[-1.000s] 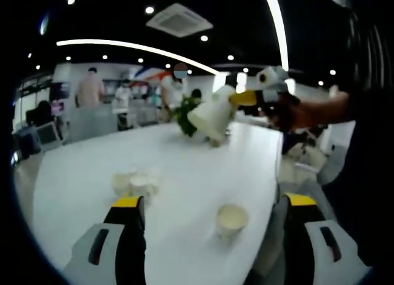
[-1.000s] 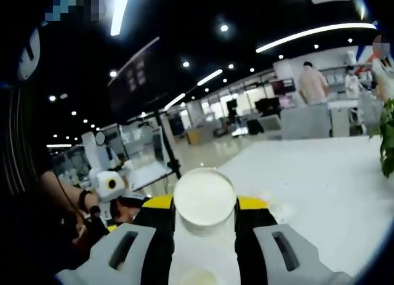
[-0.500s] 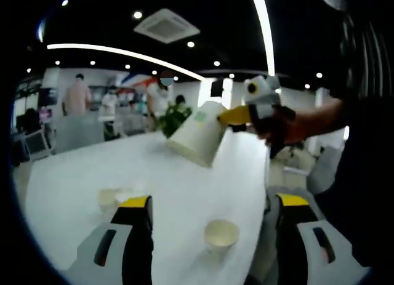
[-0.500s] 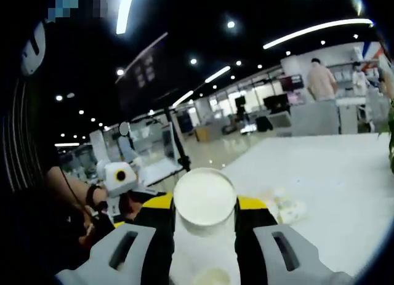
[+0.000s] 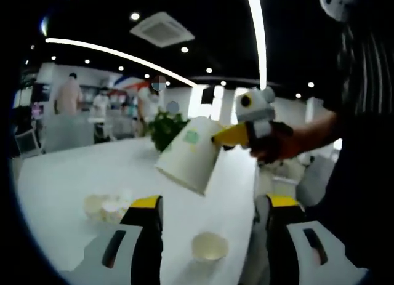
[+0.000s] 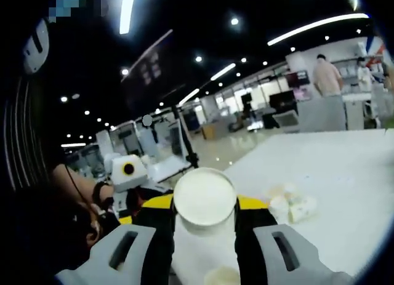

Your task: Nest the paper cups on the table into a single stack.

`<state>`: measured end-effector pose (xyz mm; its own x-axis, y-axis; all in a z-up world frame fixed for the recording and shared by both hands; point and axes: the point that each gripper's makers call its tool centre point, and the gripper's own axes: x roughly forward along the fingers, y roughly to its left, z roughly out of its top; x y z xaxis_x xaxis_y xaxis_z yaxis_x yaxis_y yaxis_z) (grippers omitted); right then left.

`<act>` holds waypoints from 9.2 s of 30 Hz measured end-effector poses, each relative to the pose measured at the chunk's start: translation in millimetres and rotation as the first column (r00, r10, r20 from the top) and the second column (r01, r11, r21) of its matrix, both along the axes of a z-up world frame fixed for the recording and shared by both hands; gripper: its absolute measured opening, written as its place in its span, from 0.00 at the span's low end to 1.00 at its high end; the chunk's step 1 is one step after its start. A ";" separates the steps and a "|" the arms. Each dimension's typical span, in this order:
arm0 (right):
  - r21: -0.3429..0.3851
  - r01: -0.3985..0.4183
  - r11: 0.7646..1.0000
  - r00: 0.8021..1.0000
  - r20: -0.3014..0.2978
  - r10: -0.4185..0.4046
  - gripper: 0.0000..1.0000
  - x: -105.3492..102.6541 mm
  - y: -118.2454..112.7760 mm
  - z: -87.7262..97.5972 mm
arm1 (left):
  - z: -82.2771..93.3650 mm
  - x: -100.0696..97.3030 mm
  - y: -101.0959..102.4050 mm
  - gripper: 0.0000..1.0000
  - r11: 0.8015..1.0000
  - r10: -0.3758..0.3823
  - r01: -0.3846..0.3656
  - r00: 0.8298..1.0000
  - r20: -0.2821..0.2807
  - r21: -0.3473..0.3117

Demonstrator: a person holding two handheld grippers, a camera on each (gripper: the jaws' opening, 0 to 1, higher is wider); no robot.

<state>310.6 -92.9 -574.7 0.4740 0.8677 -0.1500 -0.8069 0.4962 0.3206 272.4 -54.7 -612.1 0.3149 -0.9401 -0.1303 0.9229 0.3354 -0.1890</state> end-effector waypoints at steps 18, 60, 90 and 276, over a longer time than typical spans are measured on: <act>0.023 -0.019 1.000 0.999 -0.029 0.020 0.34 -4.3 -0.5 -5.3 | 16.6 4.1 -2.7 0.47 0.988 0.002 -0.016 0.996 -0.087 -0.153; 0.084 -0.098 0.992 0.994 -0.044 0.102 0.34 -23.3 6.7 -5.1 | 29.5 5.4 15.3 0.13 0.962 -0.019 -0.032 0.983 -0.182 -0.272; 0.139 -0.133 0.981 0.988 -0.059 0.142 0.35 -35.9 5.4 -6.7 | 42.9 -5.9 14.4 0.04 0.956 -0.101 0.046 0.979 -0.177 -0.289; -0.049 0.351 0.935 0.928 -0.112 -0.355 0.98 8.3 -142.1 -99.6 | -76.1 -24.1 -15.3 0.00 0.567 -0.432 0.320 0.900 -0.056 0.759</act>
<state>318.9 -235.0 -674.3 0.7265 0.6423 -0.2442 -0.5355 0.7519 0.3844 248.3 -70.0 -688.2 0.0214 -0.5782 -0.8156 0.9939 -0.0764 0.0802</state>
